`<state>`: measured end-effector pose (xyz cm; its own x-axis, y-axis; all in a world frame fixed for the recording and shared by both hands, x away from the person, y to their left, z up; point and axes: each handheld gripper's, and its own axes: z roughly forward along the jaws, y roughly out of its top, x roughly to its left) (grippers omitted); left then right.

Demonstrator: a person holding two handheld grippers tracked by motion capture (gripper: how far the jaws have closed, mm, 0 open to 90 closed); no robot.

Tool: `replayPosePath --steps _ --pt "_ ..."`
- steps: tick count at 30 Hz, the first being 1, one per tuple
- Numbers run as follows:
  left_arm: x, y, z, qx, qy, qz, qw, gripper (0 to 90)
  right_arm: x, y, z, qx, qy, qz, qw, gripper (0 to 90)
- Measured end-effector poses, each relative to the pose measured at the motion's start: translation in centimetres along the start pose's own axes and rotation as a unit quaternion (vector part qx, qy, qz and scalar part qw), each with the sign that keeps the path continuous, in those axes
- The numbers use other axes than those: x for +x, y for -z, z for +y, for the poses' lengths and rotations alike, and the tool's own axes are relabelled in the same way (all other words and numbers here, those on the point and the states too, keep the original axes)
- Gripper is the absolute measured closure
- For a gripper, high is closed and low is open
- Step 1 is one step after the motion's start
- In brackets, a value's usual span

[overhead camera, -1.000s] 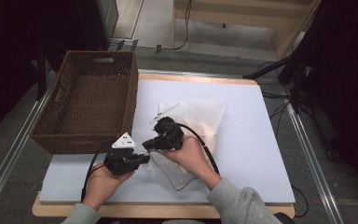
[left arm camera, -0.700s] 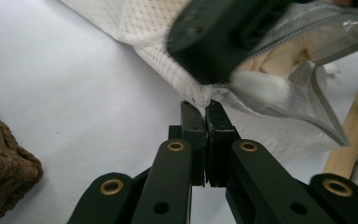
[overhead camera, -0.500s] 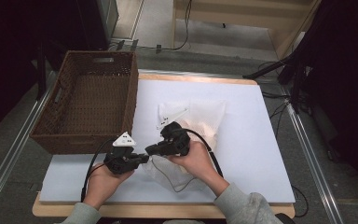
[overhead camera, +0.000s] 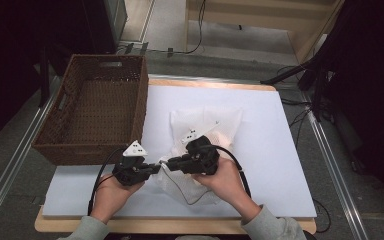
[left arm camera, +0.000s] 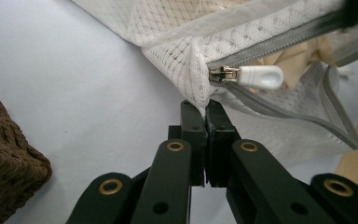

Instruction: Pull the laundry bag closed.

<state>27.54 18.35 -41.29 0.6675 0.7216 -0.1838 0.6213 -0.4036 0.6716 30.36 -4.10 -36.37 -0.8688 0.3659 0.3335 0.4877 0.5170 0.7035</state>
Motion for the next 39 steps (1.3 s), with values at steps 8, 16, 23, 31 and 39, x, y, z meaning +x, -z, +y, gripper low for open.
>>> replayPosePath --steps 8,16,23,31,39 --pt "-0.2 -0.1 0.4 0.000 -0.010 -0.003 0.9999 88.8 0.4 -0.4 -1.0 0.010 -0.002 -0.020 0.9997 78.9" --pt "-0.7 -0.2 0.4 0.008 -0.027 -0.002 0.9996 88.8 -1.2 -1.9 -1.9 0.015 -0.025 -0.029 0.9992 73.6" --pt "-1.1 -0.2 0.2 0.013 -0.033 -0.001 0.9994 88.7 -1.0 -2.7 -1.4 0.013 -0.023 -0.022 0.9994 72.7" --pt "-1.2 -0.3 -0.1 0.018 -0.037 -0.005 0.9991 88.3 -1.4 -3.3 -1.2 0.021 -0.034 -0.019 0.9990 86.8" --pt "-0.5 -0.1 -0.1 0.016 -0.030 -0.022 0.9992 75.6 -1.5 -2.9 -1.2 0.022 -0.027 -0.014 0.9993 87.2"
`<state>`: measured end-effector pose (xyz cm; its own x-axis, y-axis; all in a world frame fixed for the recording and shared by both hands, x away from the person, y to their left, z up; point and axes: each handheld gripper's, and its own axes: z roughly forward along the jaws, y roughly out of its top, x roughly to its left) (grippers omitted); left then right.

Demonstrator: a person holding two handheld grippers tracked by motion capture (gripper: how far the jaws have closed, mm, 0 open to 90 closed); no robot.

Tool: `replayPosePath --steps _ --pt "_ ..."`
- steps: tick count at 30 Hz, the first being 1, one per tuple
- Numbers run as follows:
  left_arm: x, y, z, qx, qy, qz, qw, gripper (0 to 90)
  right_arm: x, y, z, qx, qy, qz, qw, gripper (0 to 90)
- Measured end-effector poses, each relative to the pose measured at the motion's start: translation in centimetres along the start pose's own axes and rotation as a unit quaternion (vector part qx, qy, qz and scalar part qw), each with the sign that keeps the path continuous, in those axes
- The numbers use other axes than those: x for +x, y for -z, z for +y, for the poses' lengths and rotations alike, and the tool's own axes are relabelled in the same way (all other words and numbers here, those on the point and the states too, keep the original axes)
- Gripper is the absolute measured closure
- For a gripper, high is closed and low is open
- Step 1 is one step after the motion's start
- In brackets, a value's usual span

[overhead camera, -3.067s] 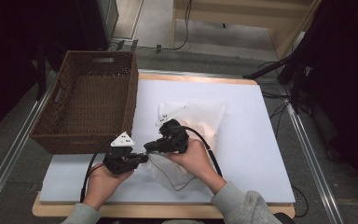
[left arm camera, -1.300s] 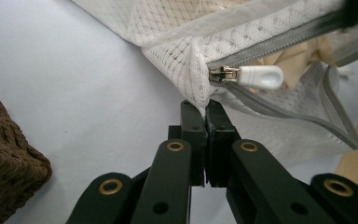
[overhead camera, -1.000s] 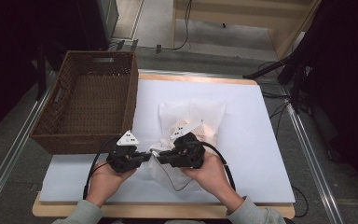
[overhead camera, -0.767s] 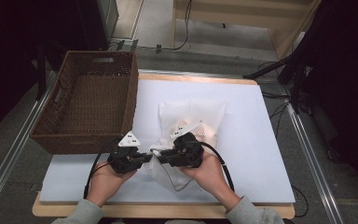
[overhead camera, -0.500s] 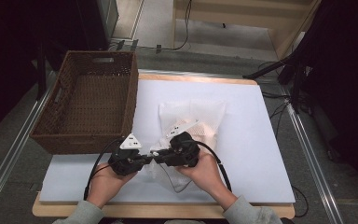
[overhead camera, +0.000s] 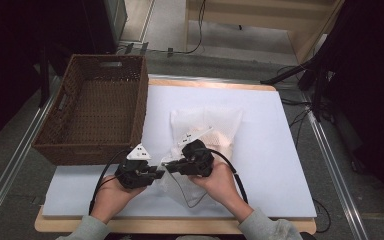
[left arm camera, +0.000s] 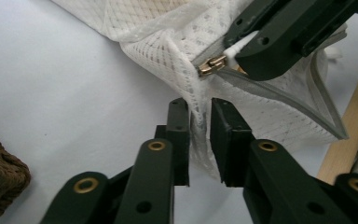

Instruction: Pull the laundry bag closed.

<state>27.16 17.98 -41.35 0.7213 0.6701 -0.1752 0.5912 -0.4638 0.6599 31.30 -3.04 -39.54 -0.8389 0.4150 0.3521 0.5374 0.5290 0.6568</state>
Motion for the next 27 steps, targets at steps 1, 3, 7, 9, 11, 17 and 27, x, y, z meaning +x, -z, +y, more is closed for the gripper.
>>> replayPosePath --steps 1,3,7,9,11,17,27 --pt "0.1 0.0 0.0 -0.002 0.003 -0.003 1.0000 74.0 0.0 0.0 0.0 -0.001 0.001 0.000 1.0000 87.2" --pt "0.3 0.2 0.1 -0.003 0.000 -0.007 1.0000 71.9 0.1 0.0 0.0 0.001 0.003 0.001 1.0000 87.2" --pt "0.5 0.2 0.4 0.001 -0.003 -0.012 0.9999 72.3 0.2 0.0 -0.1 0.003 0.004 0.008 0.9999 87.3" --pt "0.6 0.2 0.5 0.004 -0.003 -0.020 0.9998 80.4 0.3 0.0 -0.1 0.002 0.006 0.010 0.9999 87.2" --pt "0.5 0.1 0.7 0.009 -0.002 -0.025 0.9997 86.9 0.3 0.0 -0.1 0.000 0.008 0.010 0.9999 87.3" --pt "0.9 0.4 0.9 0.012 0.014 -0.035 0.9992 89.4 0.0 0.2 -0.6 -0.008 0.000 0.005 1.0000 87.5" --pt "1.9 1.2 0.2 0.011 0.041 -0.007 0.9991 89.8 -0.7 2.3 -1.2 -0.008 -0.011 -0.006 0.9999 87.6"
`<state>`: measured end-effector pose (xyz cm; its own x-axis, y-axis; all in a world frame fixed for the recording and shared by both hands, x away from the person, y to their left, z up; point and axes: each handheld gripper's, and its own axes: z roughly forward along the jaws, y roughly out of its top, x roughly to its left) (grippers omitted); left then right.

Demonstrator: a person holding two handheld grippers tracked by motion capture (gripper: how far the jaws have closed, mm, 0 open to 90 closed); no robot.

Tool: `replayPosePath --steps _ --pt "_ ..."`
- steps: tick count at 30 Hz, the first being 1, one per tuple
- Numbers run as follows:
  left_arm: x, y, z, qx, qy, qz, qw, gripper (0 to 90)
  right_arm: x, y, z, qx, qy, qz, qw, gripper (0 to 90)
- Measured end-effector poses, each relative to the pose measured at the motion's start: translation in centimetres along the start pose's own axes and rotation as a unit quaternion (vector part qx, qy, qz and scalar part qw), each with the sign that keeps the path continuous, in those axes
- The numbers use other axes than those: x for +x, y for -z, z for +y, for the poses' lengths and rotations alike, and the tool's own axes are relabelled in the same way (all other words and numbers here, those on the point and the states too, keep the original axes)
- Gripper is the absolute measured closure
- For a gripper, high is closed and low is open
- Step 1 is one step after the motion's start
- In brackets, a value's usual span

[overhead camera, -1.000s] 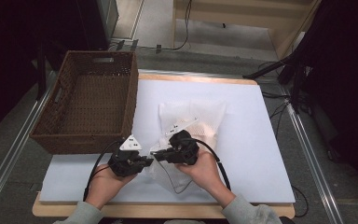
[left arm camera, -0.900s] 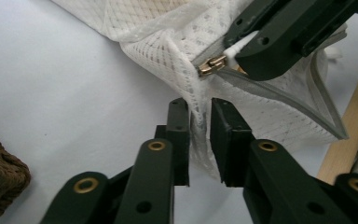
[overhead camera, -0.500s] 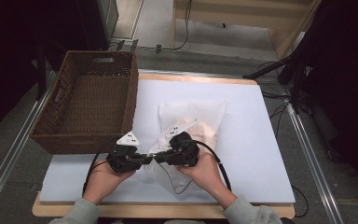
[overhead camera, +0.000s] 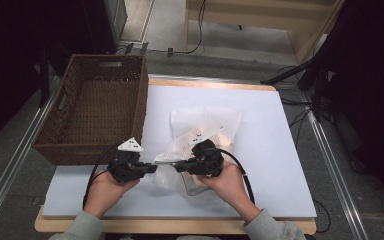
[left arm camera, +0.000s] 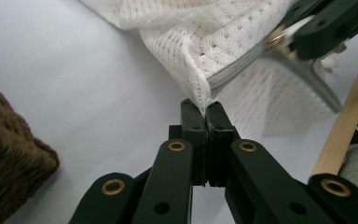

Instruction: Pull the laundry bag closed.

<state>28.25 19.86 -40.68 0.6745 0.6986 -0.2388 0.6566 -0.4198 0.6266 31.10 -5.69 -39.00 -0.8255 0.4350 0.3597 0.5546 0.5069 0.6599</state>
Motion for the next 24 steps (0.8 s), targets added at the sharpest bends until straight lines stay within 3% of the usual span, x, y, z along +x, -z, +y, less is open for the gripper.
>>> replayPosePath --steps 11,18,20,24 --pt "0.1 -0.1 -0.1 0.003 0.014 -0.006 0.9999 89.7 -0.8 2.4 -1.2 -0.002 -0.016 0.002 0.9999 87.5" --pt "0.3 -0.1 -0.3 0.011 0.017 0.000 0.9998 89.6 -0.8 3.8 -1.6 -0.007 -0.017 0.000 0.9998 87.5" --pt "0.3 0.0 -0.3 0.009 0.019 0.000 0.9998 89.6 -0.7 4.6 -1.8 -0.011 -0.027 0.000 0.9996 87.5" --pt "0.2 0.0 -0.4 0.012 0.016 0.005 0.9998 89.6 -0.2 6.1 -2.1 -0.020 -0.022 -0.009 0.9995 87.5"
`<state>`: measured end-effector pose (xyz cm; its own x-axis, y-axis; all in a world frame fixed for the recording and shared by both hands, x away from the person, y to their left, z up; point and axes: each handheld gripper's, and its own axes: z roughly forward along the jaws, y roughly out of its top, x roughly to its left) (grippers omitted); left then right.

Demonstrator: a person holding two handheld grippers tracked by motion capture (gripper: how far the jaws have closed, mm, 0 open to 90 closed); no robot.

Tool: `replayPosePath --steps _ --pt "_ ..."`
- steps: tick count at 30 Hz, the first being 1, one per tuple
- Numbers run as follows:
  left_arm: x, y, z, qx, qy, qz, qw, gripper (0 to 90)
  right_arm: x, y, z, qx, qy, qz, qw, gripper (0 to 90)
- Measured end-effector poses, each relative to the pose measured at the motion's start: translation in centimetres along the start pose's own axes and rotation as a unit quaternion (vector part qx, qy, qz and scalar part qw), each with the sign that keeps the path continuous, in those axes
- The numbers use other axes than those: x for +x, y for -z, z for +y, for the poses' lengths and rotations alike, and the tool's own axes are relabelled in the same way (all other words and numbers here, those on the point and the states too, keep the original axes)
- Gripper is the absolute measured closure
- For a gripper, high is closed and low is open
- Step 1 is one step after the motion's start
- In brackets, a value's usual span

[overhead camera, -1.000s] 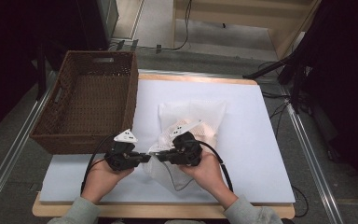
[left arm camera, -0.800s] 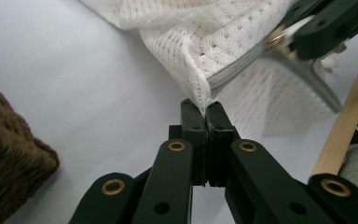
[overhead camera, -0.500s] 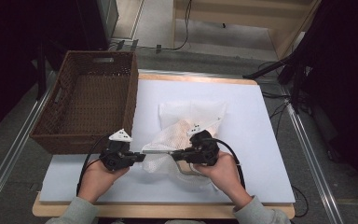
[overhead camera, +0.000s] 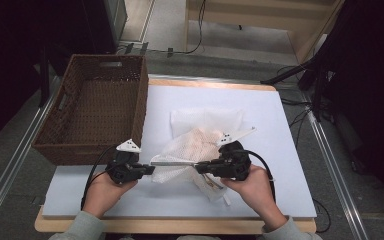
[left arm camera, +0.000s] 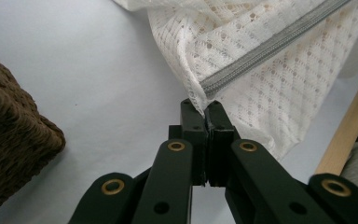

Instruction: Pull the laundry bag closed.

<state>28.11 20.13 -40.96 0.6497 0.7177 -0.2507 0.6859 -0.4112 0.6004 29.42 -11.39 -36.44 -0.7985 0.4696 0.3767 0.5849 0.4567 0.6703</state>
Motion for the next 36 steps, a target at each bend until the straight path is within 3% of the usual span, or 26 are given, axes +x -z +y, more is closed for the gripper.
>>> replayPosePath --steps 6,19,20,21,22,24,26,28,30,31,36 --pt "0.1 0.1 -0.1 0.002 0.001 -0.001 1.0000 89.5 -1.2 1.2 -0.4 -0.007 -0.020 -0.004 0.9998 87.5" --pt "0.0 0.4 -0.3 0.007 -0.001 0.003 1.0000 89.8 -1.5 2.9 -0.2 -0.016 -0.027 -0.014 0.9994 87.6" --pt "0.4 0.4 -0.4 0.010 0.009 0.010 0.9999 89.8 -1.6 3.2 -0.3 -0.018 -0.031 -0.017 0.9992 87.6" --pt "0.7 0.3 -0.6 0.030 0.009 0.047 0.9984 89.9 -1.8 3.5 -0.3 -0.022 -0.035 -0.021 0.9989 90.0" --pt "1.1 0.3 -0.8 0.043 0.010 0.058 0.9973 89.9 -2.1 4.3 -0.5 -0.036 -0.040 -0.037 0.9978 90.0" --pt "2.0 0.5 -1.2 0.035 0.041 0.027 0.9981 89.9 -3.2 6.4 -0.7 -0.066 -0.061 -0.045 0.9950 90.0" --pt "1.7 0.7 -1.0 0.018 0.046 0.014 0.9987 89.8 -4.0 7.7 -1.2 -0.086 -0.072 -0.046 0.9927 90.0" --pt "1.2 0.7 -0.6 0.010 0.037 0.009 0.9992 89.8 -4.2 7.7 -1.5 -0.085 -0.070 -0.058 0.9922 90.0" --pt "1.0 0.7 -0.5 0.009 0.034 0.007 0.9994 89.8 -4.2 7.3 -1.6 -0.084 -0.069 -0.054 0.9926 90.0" --pt "0.9 0.7 -0.5 0.010 0.031 0.009 0.9994 89.8 -3.7 6.1 -1.6 -0.071 -0.059 -0.048 0.9946 90.0" --pt "0.7 1.0 -0.6 0.009 0.024 0.007 0.9997 89.5 -2.4 4.3 -2.0 -0.053 -0.030 -0.020 0.9979 90.0"
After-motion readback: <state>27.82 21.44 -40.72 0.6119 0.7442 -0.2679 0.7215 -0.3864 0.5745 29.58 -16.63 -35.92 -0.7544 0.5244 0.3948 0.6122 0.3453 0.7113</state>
